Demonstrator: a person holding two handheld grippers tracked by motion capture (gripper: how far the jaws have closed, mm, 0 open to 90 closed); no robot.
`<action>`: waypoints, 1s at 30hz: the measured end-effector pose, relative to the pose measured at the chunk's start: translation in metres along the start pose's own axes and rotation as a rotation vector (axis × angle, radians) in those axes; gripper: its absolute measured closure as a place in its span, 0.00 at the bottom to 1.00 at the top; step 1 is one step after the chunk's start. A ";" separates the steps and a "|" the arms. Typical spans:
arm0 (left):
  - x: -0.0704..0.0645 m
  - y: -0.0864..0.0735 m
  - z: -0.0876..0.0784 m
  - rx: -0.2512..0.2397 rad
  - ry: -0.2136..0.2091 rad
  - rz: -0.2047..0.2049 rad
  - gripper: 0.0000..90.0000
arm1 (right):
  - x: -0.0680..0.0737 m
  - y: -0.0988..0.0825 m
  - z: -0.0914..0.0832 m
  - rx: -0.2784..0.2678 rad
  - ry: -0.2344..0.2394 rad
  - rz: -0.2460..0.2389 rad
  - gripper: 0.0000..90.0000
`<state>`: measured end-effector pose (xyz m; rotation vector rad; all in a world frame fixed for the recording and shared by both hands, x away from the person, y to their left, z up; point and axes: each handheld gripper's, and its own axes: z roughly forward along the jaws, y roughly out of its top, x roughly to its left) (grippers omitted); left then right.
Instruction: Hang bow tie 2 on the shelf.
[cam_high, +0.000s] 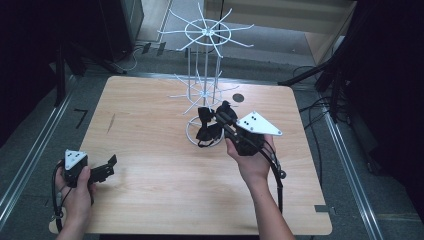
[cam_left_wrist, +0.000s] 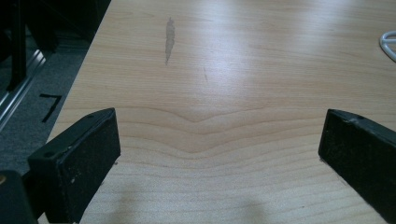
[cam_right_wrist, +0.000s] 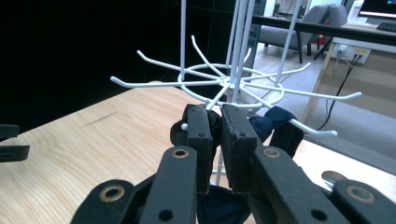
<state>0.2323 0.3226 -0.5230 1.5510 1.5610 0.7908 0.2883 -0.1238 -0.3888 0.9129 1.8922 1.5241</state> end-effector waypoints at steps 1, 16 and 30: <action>0.000 0.000 0.000 0.000 0.000 0.000 0.00 | -0.001 -0.001 0.001 0.000 0.000 0.000 0.93; 0.000 0.000 0.000 0.000 0.000 -0.001 0.00 | -0.006 -0.005 0.013 0.015 -0.001 0.050 0.93; 0.000 0.000 0.000 0.001 -0.001 0.000 0.00 | -0.010 -0.009 0.024 0.015 -0.024 0.070 0.93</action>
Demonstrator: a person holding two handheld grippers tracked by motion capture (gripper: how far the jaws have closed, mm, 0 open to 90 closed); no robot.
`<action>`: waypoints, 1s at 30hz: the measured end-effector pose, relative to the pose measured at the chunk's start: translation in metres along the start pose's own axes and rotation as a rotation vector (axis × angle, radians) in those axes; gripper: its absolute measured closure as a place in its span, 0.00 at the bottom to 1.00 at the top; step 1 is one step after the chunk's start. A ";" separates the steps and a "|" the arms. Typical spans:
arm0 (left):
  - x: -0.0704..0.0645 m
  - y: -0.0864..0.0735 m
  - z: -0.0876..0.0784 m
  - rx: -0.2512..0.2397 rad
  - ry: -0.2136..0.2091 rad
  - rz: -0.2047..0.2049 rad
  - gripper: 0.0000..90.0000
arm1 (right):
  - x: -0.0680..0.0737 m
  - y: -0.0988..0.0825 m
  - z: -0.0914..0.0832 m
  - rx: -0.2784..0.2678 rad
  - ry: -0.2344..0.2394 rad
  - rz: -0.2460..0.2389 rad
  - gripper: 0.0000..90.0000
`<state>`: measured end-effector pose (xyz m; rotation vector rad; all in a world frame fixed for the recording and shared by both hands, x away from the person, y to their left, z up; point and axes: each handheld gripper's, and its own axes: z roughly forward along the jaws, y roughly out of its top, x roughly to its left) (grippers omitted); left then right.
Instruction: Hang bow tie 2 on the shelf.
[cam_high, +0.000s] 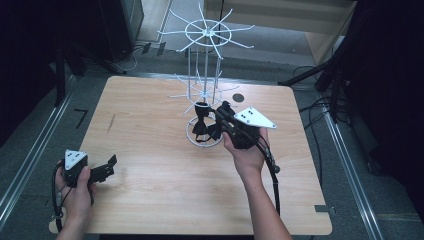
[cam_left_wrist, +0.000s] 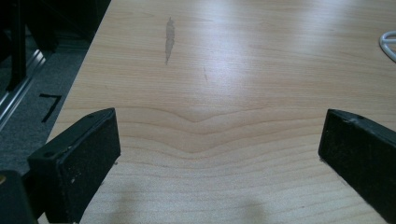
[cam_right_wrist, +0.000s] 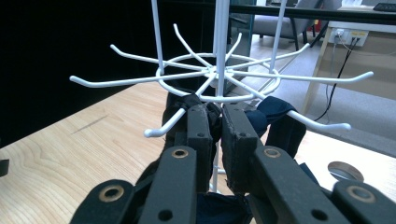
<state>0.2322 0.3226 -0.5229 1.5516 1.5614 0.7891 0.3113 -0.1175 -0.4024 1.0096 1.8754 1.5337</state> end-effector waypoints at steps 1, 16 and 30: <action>0.000 0.000 0.000 0.000 0.000 0.000 0.00 | 0.000 0.000 0.001 -0.001 -0.001 0.000 0.93; 0.000 0.000 0.000 0.000 0.000 0.000 0.00 | -0.009 -0.013 -0.004 -0.011 -0.029 0.037 0.82; 0.000 0.000 0.000 0.002 0.000 0.006 0.00 | -0.013 -0.025 -0.015 -0.013 -0.043 0.029 0.57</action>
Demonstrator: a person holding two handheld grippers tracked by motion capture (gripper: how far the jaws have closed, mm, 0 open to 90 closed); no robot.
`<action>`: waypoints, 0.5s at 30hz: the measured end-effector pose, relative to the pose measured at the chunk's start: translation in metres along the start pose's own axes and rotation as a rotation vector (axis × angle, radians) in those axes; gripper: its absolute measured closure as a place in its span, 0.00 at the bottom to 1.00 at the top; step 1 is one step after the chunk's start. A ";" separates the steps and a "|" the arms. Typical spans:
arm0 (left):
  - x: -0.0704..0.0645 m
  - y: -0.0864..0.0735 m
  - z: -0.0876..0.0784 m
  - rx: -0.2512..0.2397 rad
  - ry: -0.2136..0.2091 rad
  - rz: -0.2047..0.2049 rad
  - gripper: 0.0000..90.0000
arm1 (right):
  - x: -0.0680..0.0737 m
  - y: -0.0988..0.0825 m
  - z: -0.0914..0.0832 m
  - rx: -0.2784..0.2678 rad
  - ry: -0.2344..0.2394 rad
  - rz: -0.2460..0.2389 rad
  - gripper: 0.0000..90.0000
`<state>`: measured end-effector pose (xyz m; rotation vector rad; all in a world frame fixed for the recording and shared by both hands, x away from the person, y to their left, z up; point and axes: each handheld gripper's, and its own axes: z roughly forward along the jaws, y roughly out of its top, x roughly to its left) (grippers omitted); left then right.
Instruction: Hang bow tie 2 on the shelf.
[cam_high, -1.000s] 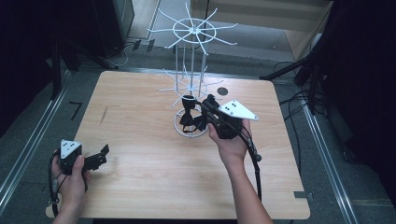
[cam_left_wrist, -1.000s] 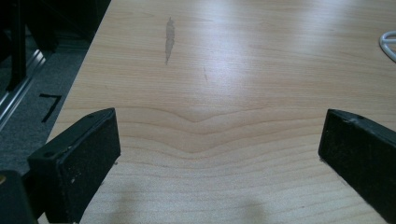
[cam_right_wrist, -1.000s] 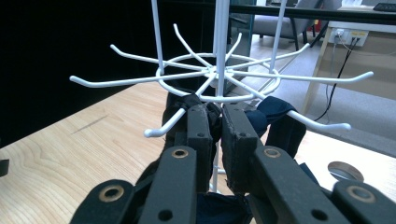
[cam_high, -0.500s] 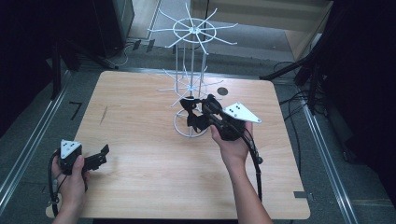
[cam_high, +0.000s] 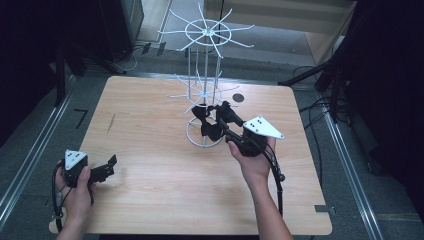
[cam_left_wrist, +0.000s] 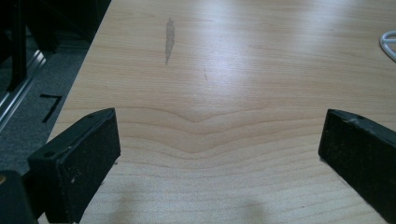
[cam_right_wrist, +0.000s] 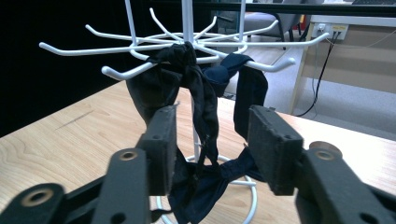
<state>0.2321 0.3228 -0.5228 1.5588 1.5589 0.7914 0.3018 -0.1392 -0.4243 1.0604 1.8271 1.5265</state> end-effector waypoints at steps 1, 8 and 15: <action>0.000 0.000 0.000 -0.001 0.000 -0.003 0.00 | 0.000 -0.001 -0.001 0.000 -0.005 0.001 0.55; 0.000 0.000 0.000 0.001 0.000 -0.001 0.00 | -0.004 -0.008 -0.005 0.024 -0.022 -0.016 0.40; 0.000 0.000 0.000 0.000 0.001 -0.002 0.00 | -0.008 -0.014 -0.010 0.027 -0.040 -0.012 0.20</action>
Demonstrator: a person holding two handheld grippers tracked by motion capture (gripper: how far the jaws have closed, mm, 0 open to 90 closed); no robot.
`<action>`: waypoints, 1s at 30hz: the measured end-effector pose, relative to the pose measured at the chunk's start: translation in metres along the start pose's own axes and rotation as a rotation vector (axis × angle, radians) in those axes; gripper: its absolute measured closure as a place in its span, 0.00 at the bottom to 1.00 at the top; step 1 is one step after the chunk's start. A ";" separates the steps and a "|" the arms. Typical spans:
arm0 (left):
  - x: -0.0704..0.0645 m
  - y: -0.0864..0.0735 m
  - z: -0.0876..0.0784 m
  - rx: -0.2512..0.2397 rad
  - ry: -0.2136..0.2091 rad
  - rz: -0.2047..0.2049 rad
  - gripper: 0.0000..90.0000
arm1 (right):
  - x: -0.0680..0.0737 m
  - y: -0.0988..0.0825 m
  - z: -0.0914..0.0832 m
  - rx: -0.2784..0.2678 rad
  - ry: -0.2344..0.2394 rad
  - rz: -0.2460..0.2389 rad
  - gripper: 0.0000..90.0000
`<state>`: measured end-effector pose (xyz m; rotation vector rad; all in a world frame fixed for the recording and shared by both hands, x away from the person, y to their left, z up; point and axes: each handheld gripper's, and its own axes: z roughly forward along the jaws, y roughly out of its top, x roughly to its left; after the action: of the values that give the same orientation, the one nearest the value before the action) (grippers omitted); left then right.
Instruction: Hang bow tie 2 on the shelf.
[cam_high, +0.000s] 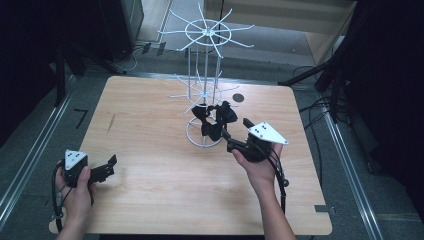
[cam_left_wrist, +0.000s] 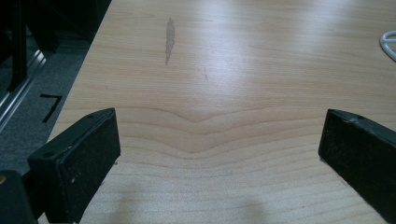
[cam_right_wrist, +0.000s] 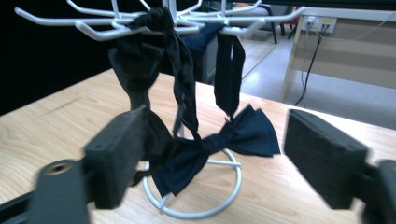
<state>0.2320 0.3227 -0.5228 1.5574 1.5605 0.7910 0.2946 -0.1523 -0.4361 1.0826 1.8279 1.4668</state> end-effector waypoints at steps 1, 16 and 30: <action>0.000 0.000 0.000 0.002 -0.001 0.000 0.00 | 0.000 -0.001 0.000 0.007 -0.004 -0.003 0.17; 0.000 0.000 0.000 -0.001 0.000 -0.001 0.00 | -0.012 -0.016 -0.014 0.041 -0.019 0.023 0.11; 0.000 0.000 0.000 0.001 0.000 0.002 0.00 | -0.021 -0.035 -0.026 0.062 -0.031 0.036 0.07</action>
<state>0.2318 0.3223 -0.5227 1.5601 1.5595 0.7913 0.2763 -0.1865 -0.4644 1.1681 1.8524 1.4140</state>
